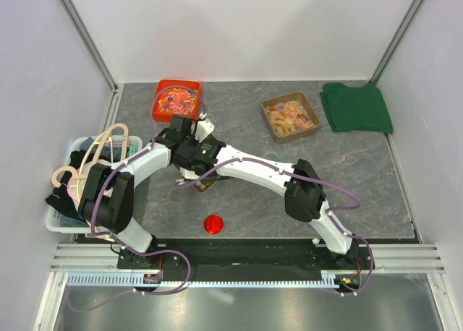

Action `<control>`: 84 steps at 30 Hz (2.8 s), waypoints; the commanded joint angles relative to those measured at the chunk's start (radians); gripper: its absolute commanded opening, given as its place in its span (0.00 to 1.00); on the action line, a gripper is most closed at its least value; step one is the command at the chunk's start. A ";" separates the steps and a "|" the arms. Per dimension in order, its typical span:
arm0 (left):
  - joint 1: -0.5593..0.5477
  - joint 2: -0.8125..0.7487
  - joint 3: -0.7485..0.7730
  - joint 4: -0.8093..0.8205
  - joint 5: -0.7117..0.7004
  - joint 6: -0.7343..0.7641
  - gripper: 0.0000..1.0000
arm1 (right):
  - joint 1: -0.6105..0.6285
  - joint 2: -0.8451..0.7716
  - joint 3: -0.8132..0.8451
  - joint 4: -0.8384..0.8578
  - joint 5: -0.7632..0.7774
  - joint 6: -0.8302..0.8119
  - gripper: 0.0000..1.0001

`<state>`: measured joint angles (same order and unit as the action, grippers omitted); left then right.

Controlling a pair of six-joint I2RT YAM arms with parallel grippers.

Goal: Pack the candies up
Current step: Scoop the fake candies from the storage box.

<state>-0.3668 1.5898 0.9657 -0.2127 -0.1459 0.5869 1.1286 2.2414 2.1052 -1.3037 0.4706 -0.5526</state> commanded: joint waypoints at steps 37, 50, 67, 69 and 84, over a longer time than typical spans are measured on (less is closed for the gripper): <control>-0.107 -0.030 0.021 0.127 0.049 0.100 0.02 | 0.040 -0.466 -0.605 0.664 0.324 -0.437 0.00; -0.093 -0.071 -0.047 0.277 0.143 0.013 0.02 | 0.019 -0.508 -0.803 0.785 0.482 -0.641 0.00; -0.092 -0.109 -0.068 0.234 0.180 0.014 0.02 | 0.049 -0.424 -0.947 0.997 0.616 -0.998 0.00; -0.090 -0.110 -0.070 0.236 0.181 0.014 0.02 | 0.069 -0.424 -0.939 0.982 0.594 -1.003 0.00; -0.087 -0.103 -0.027 0.173 0.122 -0.042 0.02 | 0.152 -0.272 -0.693 0.612 0.392 -0.596 0.00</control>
<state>-0.4572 1.5208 0.8948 -0.0364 0.0021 0.6170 1.2747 1.9129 1.2900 -0.5018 0.9623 -1.3762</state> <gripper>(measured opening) 0.068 0.338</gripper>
